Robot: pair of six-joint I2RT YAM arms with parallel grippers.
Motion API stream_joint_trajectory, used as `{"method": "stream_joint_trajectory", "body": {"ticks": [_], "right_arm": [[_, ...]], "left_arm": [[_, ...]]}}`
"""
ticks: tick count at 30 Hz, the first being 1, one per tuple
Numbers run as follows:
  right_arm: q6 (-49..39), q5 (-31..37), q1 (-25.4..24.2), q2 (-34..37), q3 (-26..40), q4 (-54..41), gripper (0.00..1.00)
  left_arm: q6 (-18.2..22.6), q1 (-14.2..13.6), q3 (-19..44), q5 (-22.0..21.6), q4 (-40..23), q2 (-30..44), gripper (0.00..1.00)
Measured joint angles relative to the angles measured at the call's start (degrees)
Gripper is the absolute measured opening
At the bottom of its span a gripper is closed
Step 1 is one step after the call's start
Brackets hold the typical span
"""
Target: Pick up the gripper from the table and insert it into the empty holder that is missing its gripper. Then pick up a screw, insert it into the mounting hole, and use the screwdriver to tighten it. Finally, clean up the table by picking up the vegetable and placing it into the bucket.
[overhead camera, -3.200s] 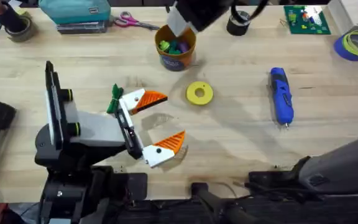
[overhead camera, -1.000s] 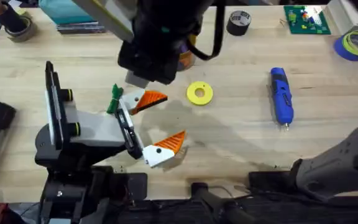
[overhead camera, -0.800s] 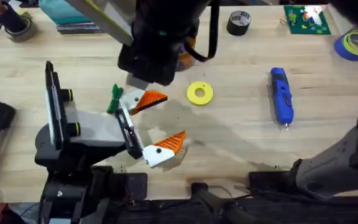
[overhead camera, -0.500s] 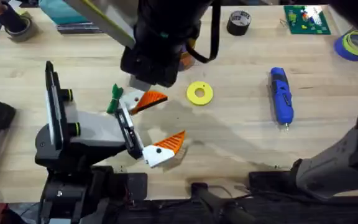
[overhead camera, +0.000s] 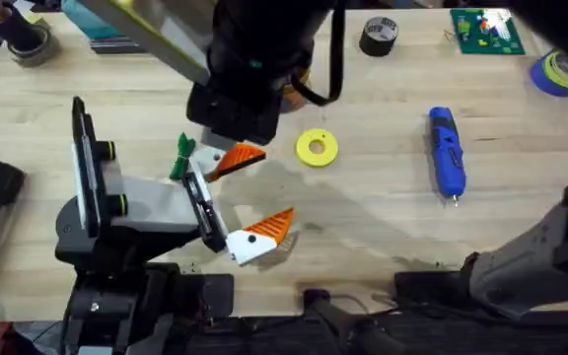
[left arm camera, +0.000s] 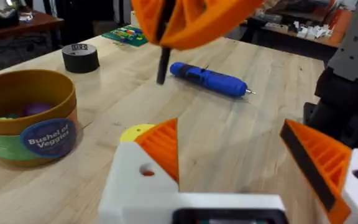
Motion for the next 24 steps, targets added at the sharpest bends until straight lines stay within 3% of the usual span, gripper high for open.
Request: {"method": "stream_joint_trajectory", "body": {"ticks": [24], "right_arm": [[-0.04, -1.82, 0.90, 3.83, -0.02, 0.79, 0.006]], "left_arm": [[0.00, 0.00, 0.00, 0.00, 0.00, -0.01, 0.985]]}}
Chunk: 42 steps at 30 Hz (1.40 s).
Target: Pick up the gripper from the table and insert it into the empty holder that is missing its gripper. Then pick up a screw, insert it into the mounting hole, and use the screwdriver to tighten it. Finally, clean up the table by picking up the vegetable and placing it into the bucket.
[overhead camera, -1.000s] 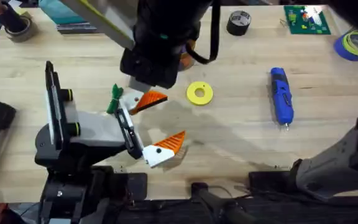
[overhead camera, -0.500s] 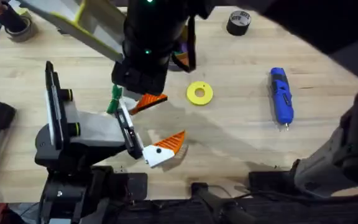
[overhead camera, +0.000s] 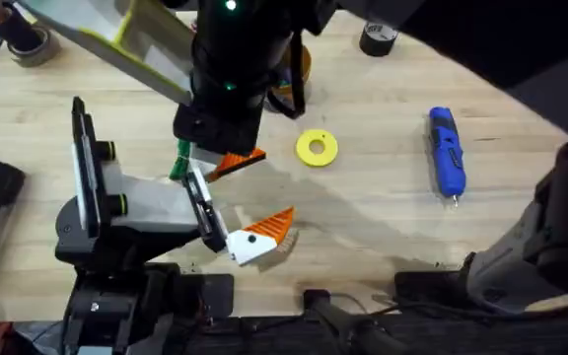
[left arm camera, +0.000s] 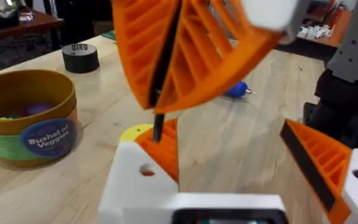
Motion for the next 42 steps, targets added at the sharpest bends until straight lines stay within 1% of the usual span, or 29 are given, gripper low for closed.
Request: {"method": "stream_joint_trajectory", "body": {"ticks": [23, 31, 42], "right_arm": [[-0.15, -0.56, 0.00, 0.02, -0.50, -0.90, 0.006], [-0.15, -0.74, 0.00, 0.02, -2.69, 1.43, 0.006], [-0.15, -0.74, 0.00, 0.02, -3.04, 1.59, 0.006]], "left_arm": [[0.00, 0.00, 0.00, 0.00, 0.00, -0.01, 0.986], [0.00, 0.00, 0.00, 0.00, 0.00, 0.01, 0.986], [0.00, 0.00, 0.00, 0.00, 0.00, -0.01, 0.985]]}}
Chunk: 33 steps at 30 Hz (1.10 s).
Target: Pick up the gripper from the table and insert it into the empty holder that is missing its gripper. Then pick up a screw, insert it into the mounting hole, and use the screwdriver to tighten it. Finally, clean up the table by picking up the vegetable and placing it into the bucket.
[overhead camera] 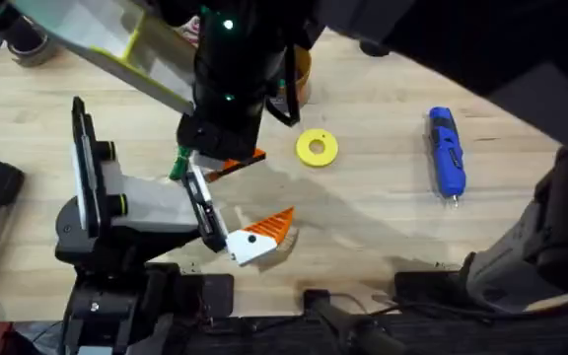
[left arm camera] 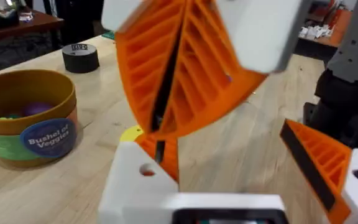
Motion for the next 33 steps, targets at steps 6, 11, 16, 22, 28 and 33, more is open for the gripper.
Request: {"method": "stream_joint_trajectory", "body": {"ticks": [6, 11, 16, 22, 28, 33], "right_arm": [[0.00, 0.00, 0.00, 0.00, -0.07, 0.36, 0.006], [0.00, 0.00, 0.00, 0.00, -0.42, 0.85, 0.006], [0.00, 0.00, -0.01, 0.00, -0.42, 0.81, 0.006], [0.00, 0.02, -0.11, 0.00, -0.42, 0.72, 0.006], [0.00, 0.00, -0.15, 0.00, -0.42, 0.57, 0.006], [0.00, 0.00, -0.15, 0.00, -0.42, 0.57, 0.006]], "left_arm": [[0.00, 0.00, 0.00, 0.00, 0.00, 0.00, 0.985], [0.00, 0.00, 0.00, 0.00, 0.00, 0.00, 0.985], [0.00, 0.00, 0.00, 0.00, 0.00, 0.00, 0.985], [0.00, 0.00, 0.00, 0.00, 0.00, 0.02, 0.985], [0.00, 0.00, 0.00, 0.00, 0.00, 0.00, 0.985], [0.00, 0.00, 0.00, 0.00, 0.00, 0.00, 0.985]]}}
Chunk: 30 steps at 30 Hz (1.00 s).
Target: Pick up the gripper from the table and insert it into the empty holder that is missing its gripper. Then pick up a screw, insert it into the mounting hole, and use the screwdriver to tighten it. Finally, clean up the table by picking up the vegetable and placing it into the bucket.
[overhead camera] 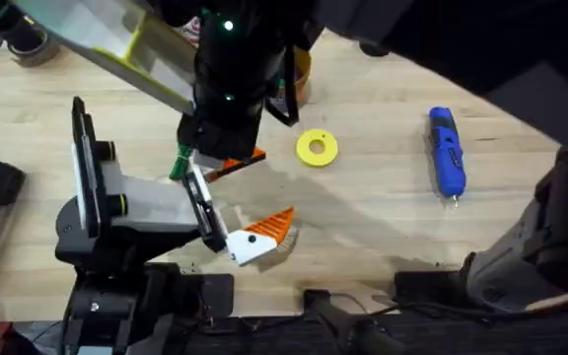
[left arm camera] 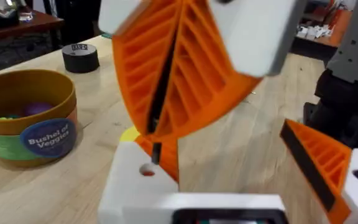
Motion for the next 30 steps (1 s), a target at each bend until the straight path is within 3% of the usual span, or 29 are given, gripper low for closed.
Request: {"method": "stream_joint_trajectory", "body": {"ticks": [30], "right_arm": [[-0.01, 0.00, -0.79, 1.88, -0.17, 0.22, 0.006]], "left_arm": [[0.00, 0.00, 0.00, 0.00, 0.00, 0.02, 0.985]]}}
